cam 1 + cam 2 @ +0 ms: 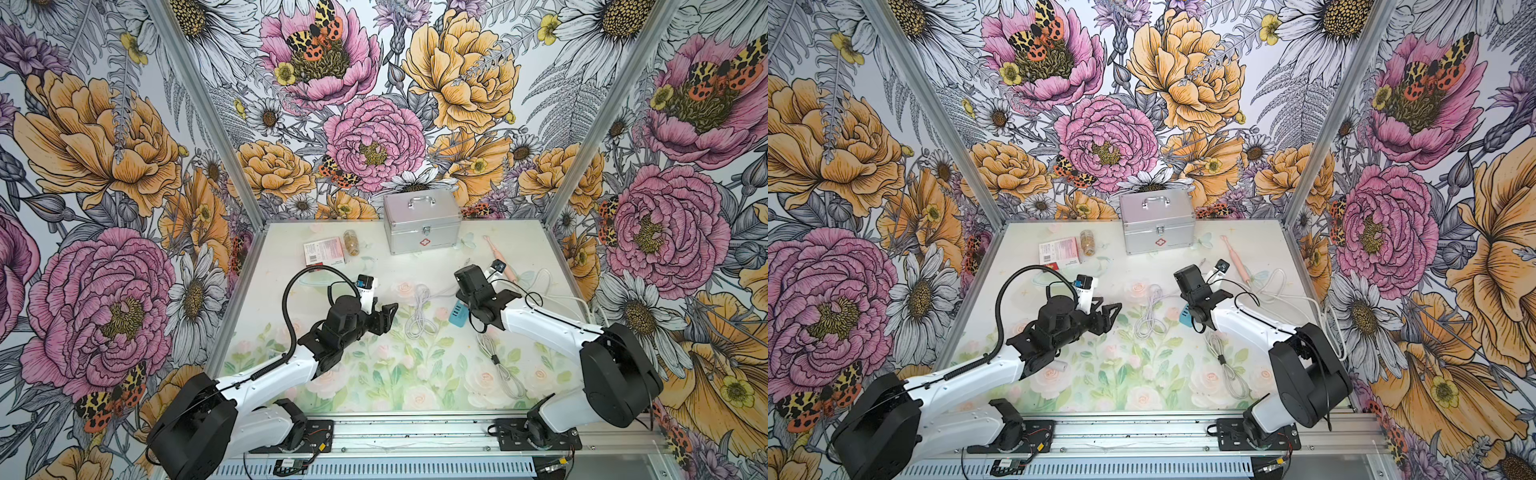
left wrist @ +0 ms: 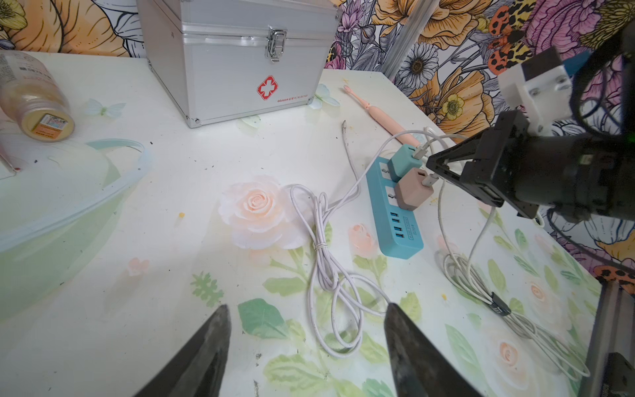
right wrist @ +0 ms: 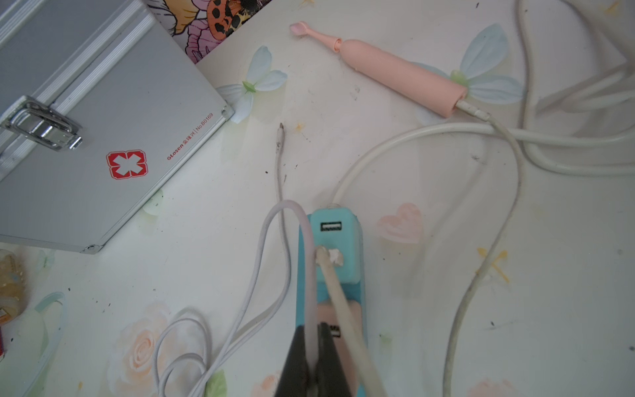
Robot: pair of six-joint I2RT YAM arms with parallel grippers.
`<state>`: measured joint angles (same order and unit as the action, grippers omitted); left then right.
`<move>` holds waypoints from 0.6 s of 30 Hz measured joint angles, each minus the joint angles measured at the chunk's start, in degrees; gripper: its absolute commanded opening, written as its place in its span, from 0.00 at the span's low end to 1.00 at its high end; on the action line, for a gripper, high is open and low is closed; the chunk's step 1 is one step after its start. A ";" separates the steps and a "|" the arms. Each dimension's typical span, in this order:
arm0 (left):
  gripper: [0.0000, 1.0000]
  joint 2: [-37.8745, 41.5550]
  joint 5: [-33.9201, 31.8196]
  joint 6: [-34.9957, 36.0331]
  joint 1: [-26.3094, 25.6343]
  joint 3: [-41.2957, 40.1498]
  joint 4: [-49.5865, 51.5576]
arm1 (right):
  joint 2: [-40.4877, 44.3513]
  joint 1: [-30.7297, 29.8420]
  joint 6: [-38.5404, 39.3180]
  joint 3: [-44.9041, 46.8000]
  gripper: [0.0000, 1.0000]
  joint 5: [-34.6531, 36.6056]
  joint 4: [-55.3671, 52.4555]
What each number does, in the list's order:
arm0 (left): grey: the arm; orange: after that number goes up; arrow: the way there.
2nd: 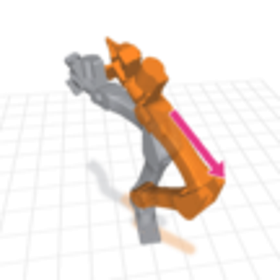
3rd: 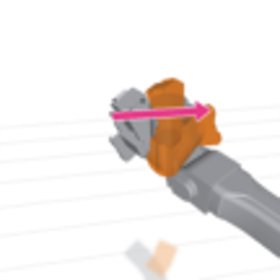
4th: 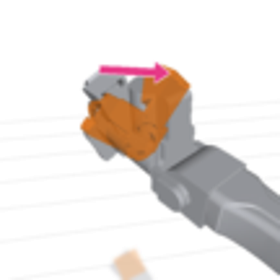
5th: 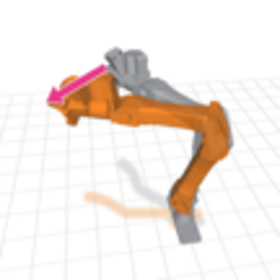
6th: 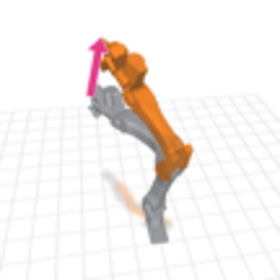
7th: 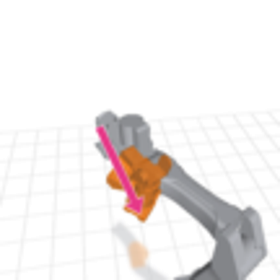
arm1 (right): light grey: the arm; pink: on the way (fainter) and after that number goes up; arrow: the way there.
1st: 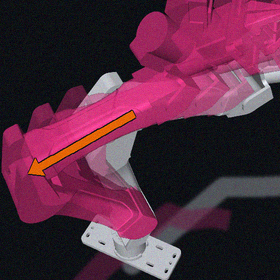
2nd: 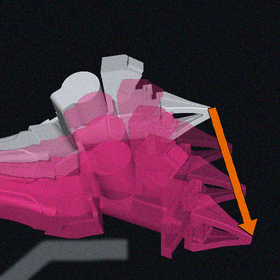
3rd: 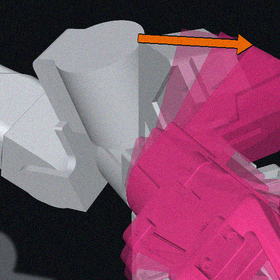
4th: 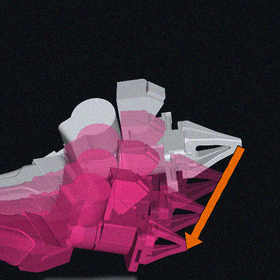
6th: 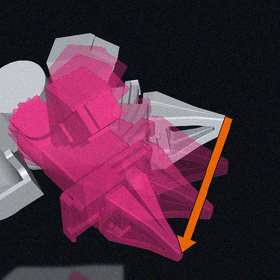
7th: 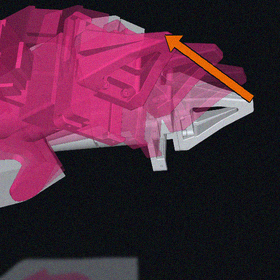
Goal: Charge the electric toothbrush
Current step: Insert the charging cable into the plug.
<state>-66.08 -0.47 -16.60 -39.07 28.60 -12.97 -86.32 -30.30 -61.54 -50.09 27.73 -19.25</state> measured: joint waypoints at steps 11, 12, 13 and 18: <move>0.72 -0.11 0.00 0.00 0.00 0.15 -0.09 | 0.46 1.53 -0.13 -0.83 0.05 -3.28 -1.55; 0.72 -0.24 0.00 -0.02 0.00 0.28 -0.13 | 0.55 1.68 -0.13 -1.46 0.08 -3.69 -2.36; 0.72 -0.42 0.00 0.00 0.00 0.42 -0.15 | 0.81 1.84 -0.15 -2.03 0.11 -4.02 -3.04; 0.72 -1.88 0.00 0.00 0.00 1.38 -0.15 | 0.44 2.54 0.31 -4.39 0.24 -7.61 -8.59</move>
<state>-67.96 -0.47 -16.60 -39.07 29.98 -13.13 -85.89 -27.77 -61.23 -54.48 20.12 -27.83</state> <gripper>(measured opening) 0.720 0.205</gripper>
